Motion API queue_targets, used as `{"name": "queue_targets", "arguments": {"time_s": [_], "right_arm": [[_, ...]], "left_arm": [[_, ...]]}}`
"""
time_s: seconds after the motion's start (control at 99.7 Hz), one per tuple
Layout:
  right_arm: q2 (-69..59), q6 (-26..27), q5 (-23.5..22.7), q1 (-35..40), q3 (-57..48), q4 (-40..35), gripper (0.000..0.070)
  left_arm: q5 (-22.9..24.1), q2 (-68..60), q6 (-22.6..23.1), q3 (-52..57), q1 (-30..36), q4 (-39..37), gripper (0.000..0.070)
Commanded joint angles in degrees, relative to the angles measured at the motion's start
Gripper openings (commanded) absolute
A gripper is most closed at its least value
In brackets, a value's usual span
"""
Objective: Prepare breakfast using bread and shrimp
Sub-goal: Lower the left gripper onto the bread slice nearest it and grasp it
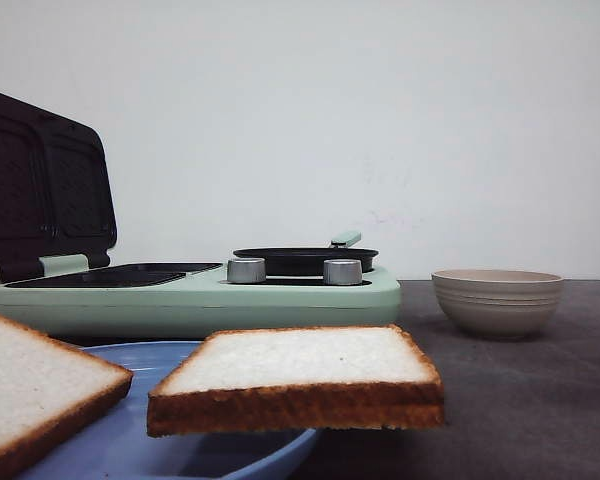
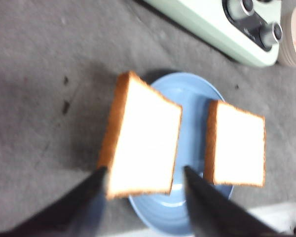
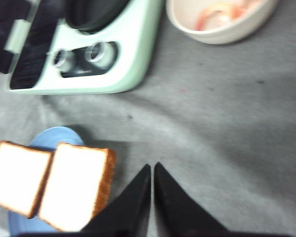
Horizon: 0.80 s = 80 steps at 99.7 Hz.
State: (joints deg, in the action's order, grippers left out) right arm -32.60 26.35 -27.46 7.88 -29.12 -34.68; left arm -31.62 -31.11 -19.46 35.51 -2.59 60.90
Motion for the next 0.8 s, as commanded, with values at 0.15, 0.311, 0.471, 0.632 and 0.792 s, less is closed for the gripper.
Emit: {"name": "queue_targets", "arguments": {"time_s": [0.15, 0.311, 0.471, 0.632, 0.792], "right_arm": [[-0.22, -0.81, -2.38, 0.24, -0.74, 1.64, 0.0273], [-0.22, -0.81, -2.56, 0.24, -0.74, 1.66, 0.0273], [-0.22, -0.83, -2.67, 0.26, -0.74, 1.66, 0.0273], [-0.22, -0.83, -2.67, 0.26, -0.74, 2.1, 0.0273], [-0.22, -0.83, -2.69, 0.33, -0.74, 2.4, 0.0273]], "left_arm": [[1.9, -4.17, 3.37, 0.94, 0.04, 3.39, 0.0355], [2.12, -7.67, 4.28, 0.94, 0.04, 3.61, 0.0367], [1.99, -11.26, 4.22, 0.94, 0.24, 3.56, 0.0369], [0.57, -13.2, 1.36, 0.94, 1.51, 0.66, 0.0435], [2.43, -14.73, 0.39, 0.94, 3.34, -2.91, 0.0434]]}}
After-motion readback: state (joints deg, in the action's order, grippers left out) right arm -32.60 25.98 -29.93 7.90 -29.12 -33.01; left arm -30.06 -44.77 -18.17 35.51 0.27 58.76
